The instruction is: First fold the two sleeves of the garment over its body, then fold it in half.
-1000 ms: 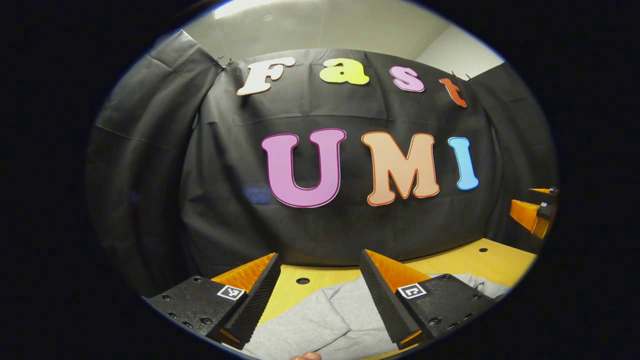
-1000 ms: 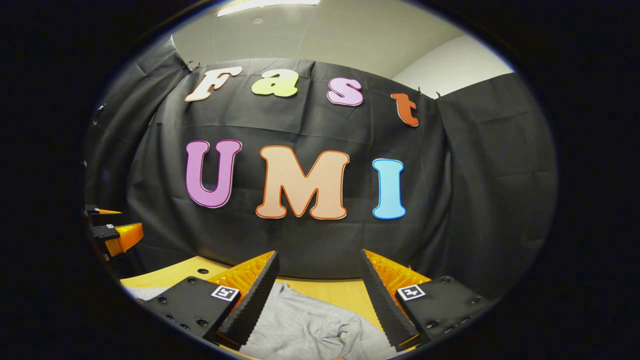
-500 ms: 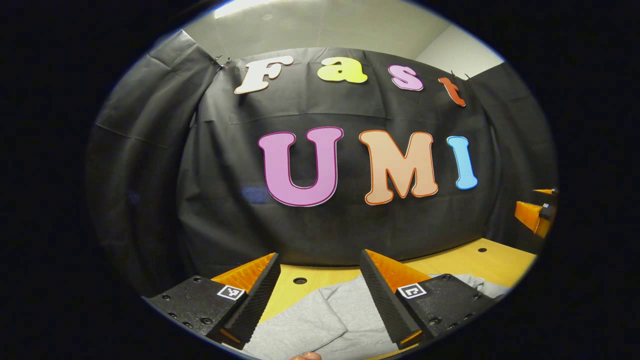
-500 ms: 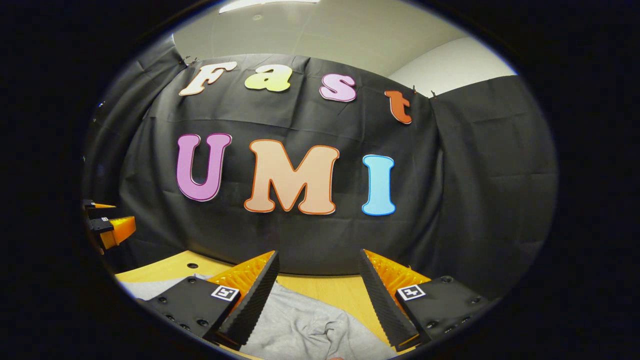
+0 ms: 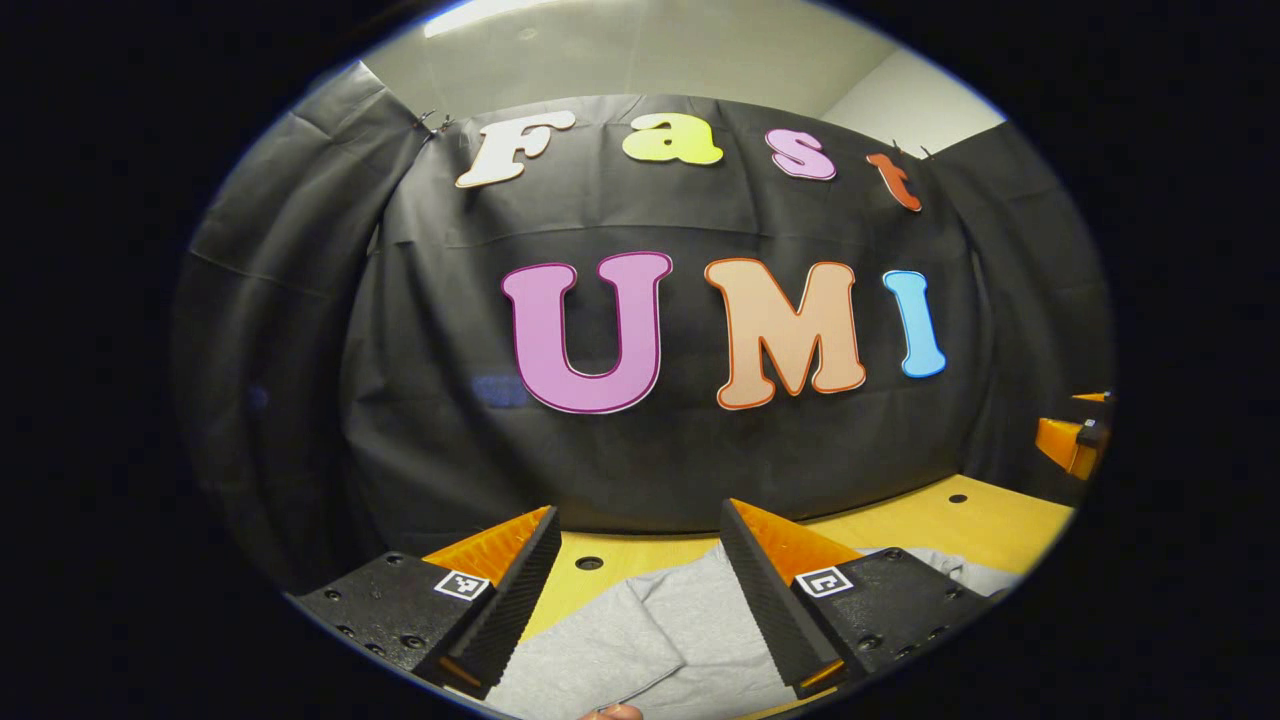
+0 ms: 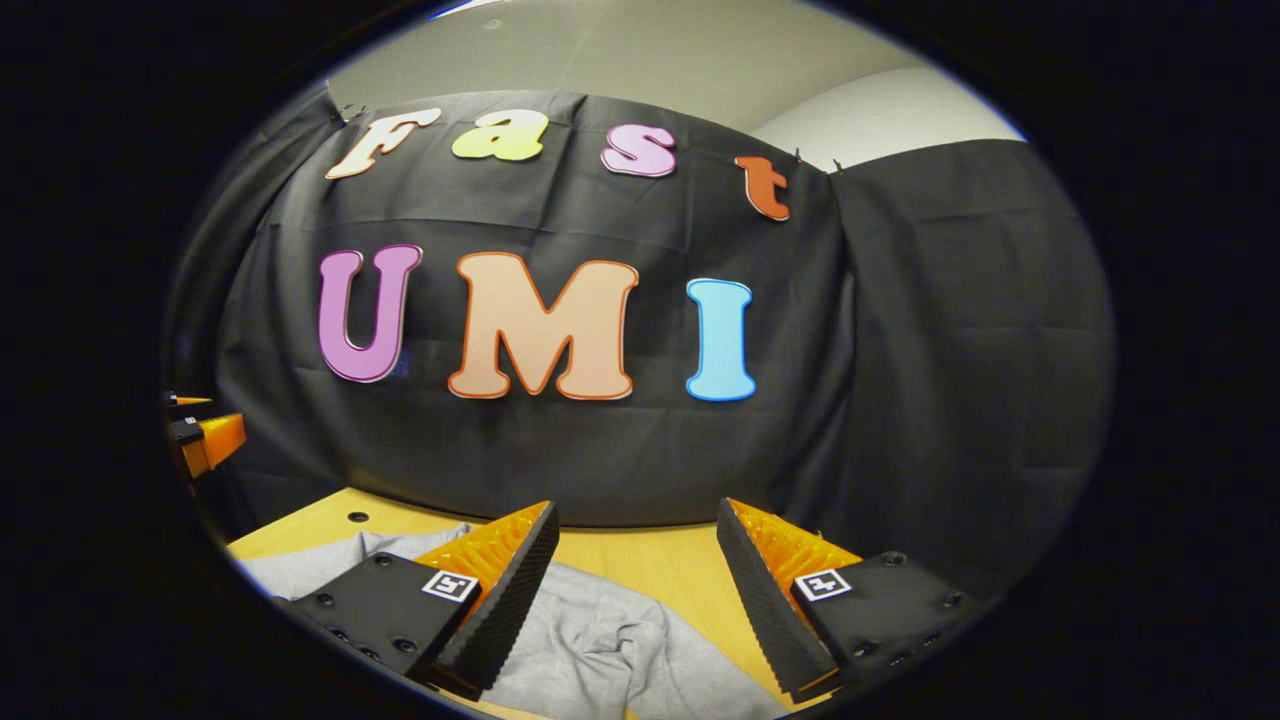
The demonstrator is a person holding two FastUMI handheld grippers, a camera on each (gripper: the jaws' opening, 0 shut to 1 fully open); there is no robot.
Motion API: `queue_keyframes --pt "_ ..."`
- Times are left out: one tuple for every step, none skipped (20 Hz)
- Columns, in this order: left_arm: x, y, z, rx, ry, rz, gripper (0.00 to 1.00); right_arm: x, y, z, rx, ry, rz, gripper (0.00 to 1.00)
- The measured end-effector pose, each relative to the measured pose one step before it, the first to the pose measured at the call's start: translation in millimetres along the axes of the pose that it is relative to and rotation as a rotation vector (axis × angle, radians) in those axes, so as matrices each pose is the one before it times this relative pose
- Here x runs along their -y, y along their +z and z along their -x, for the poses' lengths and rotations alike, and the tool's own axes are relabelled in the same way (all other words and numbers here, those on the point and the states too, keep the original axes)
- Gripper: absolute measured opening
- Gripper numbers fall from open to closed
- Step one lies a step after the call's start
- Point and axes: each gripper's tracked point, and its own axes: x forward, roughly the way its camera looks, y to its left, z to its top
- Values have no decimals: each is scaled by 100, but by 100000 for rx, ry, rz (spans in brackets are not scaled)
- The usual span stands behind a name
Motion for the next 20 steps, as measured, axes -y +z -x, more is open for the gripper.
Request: queue_keyframes --pt "176 28 -108 77 -509 20 95 957 -512 32 -1092 -1804 249 99" --pt "235 -114 0 41 -487 -37 93 950 -504 41 -1149 -1785 593 99" --pt "112 7 -34 -7 -425 -61 96 1027 -535 50 -1266 -1690 805 99" --pt "280 -12 -53 -158 -580 43 96 853 -384 51 -1201 -1484 731 99" --pt "181 -54 -139 -211 -410 63 96 947 -536 93 -1340 -1396 653 99" --pt "204 -107 -233 -293 -470 -15 95 816 -613 26 -1589 -1181 664 99" --pt "153 -42 -30 -181 -364 -124 96 827 -649 167 -1547 -1242 581 99" --pt "108 -132 13 -129 -315 -80 96 712 -620 81 -1798 -1154 323 99" --pt "135 3 -75 6 -389 -90 95 730 -784 86 -1961 -909 -37 99" --pt "131 -52 -73 -181 -293 -131 96 734 -716 163 -1917 -987 -136 99" --pt "93 41 -124 -90 -225 -27 96 709 -912 1 -2059 -1082 -26 99" --pt "80 -13 -67 -125 -386 -23 95 631 -725 82 -2166 -1018 -74 99" --pt "121 11 -99 -133 -251 -156 95 611 -861 -141 -2259 -858 -225 100" --pt "105 -231 28 -253 -318 -154 95 689 -952 138 -2437 -759 -225 100" --pt "143 66 -69 -92 -275 -84 95 718 -1068 132 -2553 -665 -60 100" --pt "98 -49 -59 -115 -286 68 95 639 -923 91 -2417 -734 -66 100" --pt "130 0 -83 -281 -298 6 95 759 -1077 59 -2384 -927 -137 99" --pt "151 -138 4 -163 -224 -107 95 604 -1001 -25 -2456 -739 -139 99" --pt "141 0 13 -62 -294 -146 95 567 -1282 -24 -2832 -487 -296 99" --pt "181 5 -51 -67 -310 -207 95 389 -1282 63 -3041 -349 -191 99"
